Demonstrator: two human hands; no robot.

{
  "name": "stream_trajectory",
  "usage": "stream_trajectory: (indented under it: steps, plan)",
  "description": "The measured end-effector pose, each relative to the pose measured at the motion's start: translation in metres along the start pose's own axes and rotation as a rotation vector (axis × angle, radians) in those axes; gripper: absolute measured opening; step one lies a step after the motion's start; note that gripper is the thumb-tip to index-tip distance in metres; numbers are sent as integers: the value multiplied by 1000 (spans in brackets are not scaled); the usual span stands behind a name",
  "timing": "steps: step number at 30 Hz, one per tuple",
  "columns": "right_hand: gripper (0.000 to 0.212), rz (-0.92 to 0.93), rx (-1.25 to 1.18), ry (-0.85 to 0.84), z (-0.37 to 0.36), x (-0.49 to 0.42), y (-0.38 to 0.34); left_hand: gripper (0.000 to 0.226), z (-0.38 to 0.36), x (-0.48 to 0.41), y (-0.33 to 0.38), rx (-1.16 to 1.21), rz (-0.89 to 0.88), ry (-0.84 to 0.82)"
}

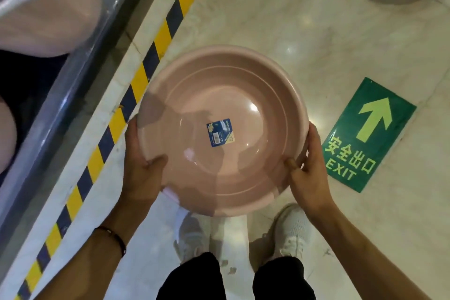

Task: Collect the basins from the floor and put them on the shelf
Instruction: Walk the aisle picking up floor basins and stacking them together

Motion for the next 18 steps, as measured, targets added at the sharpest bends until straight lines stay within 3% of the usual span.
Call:
stream_trajectory:
  steps: [18]
  plan:
    - [84,-75,111,28,-25,-53,79,105,-42,-34,-80,-40,-21,6]
Point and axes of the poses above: each hand's wrist, its own x-axis away from the middle knuckle, its own z-axis out of the back of the hand, y = z × x, the point moved 10 cm from there along -x, towards the middle knuckle, and after that the axes turned 11 degrees about -z, right-handed, at the moved point
